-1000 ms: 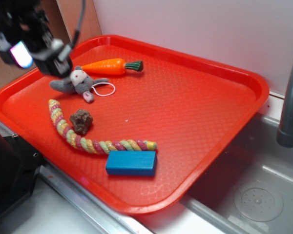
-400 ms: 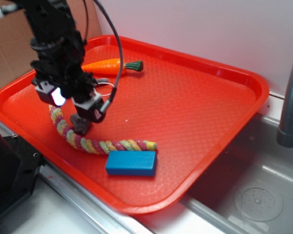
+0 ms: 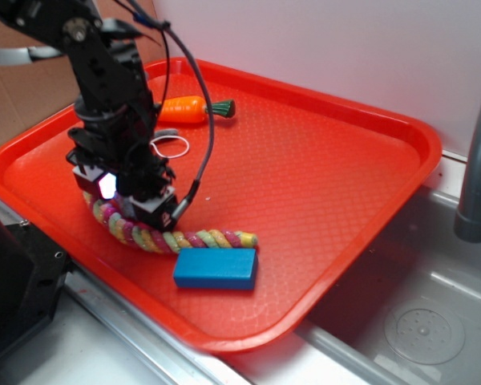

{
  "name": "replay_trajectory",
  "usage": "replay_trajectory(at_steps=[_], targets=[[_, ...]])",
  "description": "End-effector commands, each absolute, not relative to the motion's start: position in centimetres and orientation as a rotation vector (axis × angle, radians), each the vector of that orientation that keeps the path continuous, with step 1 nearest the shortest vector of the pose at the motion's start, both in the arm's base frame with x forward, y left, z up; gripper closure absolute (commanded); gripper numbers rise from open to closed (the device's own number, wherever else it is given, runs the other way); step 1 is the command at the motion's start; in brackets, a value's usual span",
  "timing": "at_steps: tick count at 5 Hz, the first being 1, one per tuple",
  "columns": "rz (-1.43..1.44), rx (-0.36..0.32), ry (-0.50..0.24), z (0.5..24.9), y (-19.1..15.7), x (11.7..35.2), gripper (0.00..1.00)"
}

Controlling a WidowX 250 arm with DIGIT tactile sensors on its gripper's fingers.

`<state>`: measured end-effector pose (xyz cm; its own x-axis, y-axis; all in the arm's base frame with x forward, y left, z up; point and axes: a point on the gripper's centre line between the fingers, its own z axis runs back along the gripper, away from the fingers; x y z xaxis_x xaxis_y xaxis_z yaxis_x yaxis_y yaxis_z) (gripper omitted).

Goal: Grab the rock.

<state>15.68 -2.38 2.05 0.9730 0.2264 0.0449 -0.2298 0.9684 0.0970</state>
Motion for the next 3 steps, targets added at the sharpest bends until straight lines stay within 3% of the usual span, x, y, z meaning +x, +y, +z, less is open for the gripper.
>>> replay_trajectory(at_steps=[1,2,3], targets=[[0.261,0.11,-0.027,1.2,-1.8,15.4,1.0],[0.211,0.105,-0.024,2.5,-1.4,15.6,1.0],[0.141,0.088,0.016,6.0,-0.5,16.2,1.0]])
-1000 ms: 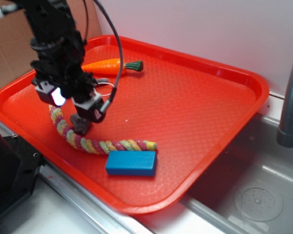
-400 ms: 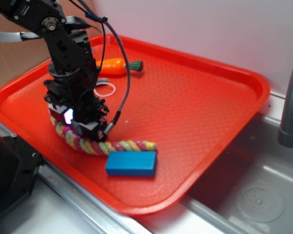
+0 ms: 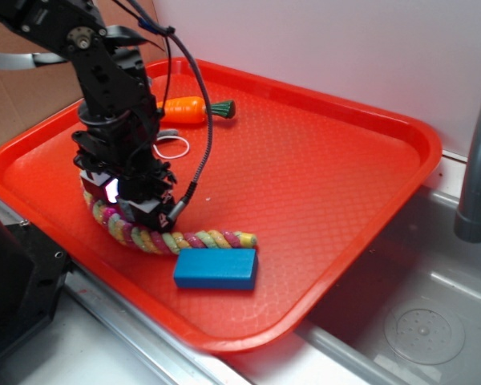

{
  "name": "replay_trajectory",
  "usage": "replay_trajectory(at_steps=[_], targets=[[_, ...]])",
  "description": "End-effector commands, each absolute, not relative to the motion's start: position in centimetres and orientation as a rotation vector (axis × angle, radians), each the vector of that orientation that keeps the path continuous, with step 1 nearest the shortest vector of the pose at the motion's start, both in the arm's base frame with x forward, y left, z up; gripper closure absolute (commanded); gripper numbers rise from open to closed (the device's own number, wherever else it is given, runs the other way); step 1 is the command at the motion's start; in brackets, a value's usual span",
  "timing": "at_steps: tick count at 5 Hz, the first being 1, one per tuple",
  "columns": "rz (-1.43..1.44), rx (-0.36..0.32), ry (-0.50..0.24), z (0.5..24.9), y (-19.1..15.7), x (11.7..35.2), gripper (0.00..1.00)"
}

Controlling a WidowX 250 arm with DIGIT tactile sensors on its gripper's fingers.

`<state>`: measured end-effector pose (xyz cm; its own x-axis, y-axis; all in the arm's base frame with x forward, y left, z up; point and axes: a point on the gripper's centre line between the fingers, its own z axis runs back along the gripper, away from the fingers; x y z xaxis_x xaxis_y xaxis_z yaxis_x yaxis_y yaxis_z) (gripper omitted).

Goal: Grab the rock.

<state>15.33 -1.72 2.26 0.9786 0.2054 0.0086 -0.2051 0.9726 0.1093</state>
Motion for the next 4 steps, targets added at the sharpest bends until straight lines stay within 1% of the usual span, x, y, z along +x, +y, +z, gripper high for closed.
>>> replay_trajectory(at_steps=[1,2,3,4], targets=[[0.126,0.068,0.022,9.7,-0.4,17.1,1.0],[0.118,0.044,-0.016,13.4,-0.6,17.9,1.0],[0.096,0.022,-0.034,16.4,-0.5,18.6,1.0],[0.082,0.029,-0.052,19.0,0.4,18.6,1.0]])
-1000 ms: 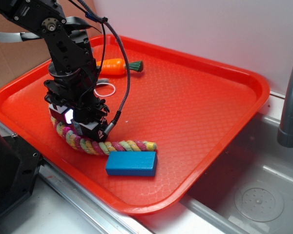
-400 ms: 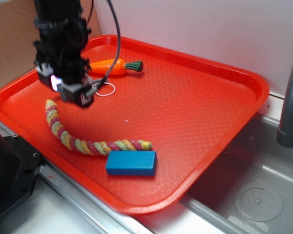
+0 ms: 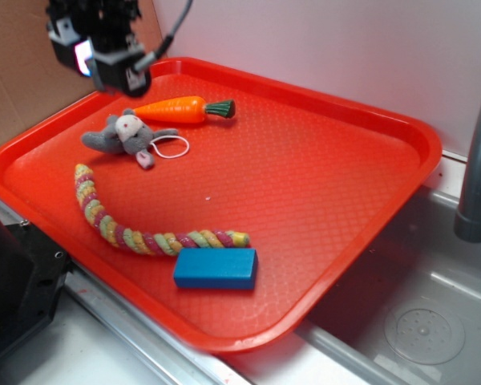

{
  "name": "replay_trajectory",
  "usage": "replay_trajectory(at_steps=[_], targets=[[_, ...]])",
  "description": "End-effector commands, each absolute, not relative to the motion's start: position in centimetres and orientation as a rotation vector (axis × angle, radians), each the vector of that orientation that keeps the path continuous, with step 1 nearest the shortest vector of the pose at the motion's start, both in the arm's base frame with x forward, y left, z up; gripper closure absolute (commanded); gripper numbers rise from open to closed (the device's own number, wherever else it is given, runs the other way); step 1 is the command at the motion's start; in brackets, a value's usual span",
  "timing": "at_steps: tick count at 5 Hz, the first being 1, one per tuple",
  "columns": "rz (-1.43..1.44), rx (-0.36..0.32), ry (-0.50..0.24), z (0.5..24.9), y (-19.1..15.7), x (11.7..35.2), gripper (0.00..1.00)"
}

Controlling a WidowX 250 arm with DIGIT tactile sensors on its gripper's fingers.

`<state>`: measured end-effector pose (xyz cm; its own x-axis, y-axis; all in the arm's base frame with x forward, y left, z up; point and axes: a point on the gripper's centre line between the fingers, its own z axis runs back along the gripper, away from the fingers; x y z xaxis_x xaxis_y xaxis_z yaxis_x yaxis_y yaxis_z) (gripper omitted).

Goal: Grab the rock.

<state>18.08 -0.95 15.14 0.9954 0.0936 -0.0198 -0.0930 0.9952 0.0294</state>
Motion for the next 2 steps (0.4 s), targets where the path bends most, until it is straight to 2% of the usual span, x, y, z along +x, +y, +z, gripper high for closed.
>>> replay_trajectory(at_steps=[1,2], targets=[[0.091,0.008,-0.116,21.08,0.89,17.93,1.0],[0.11,-0.023,-0.09,21.0,1.27,17.86,1.0]])
